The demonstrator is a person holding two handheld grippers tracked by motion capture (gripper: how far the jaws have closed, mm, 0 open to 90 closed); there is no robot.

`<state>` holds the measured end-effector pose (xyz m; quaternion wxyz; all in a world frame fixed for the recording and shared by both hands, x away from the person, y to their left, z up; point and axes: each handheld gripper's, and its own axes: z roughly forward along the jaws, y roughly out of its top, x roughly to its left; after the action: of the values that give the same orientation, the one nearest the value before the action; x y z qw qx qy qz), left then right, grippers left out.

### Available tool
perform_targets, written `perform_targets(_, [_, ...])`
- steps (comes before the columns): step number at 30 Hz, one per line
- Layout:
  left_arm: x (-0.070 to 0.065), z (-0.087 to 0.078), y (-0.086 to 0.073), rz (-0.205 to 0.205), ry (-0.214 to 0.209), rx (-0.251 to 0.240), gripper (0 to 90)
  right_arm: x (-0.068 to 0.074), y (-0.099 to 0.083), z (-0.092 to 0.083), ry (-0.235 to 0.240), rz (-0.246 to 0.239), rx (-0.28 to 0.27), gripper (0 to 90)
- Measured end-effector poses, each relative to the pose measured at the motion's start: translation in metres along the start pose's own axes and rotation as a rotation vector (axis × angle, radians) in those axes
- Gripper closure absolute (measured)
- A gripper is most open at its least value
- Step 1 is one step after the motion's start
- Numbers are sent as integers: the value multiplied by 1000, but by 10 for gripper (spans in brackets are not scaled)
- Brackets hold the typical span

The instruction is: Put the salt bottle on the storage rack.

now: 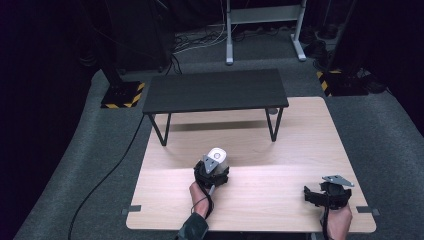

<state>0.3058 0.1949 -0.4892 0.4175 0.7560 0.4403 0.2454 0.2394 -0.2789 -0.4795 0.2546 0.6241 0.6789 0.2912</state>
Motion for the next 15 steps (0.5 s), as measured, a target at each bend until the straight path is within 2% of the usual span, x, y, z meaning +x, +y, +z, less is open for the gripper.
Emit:
perform_targets(10, [-1,-10,-1,18,-5,2,300,0,0,0,1,1,0,0])
perform_targets(11, [-2,-12,0,29,-5,6,300,0,0,0,1,1,0,0])
perform_targets(15, [-2,-17,-1,25,-8,-1,300,0,0,0,1,-1,0,0])
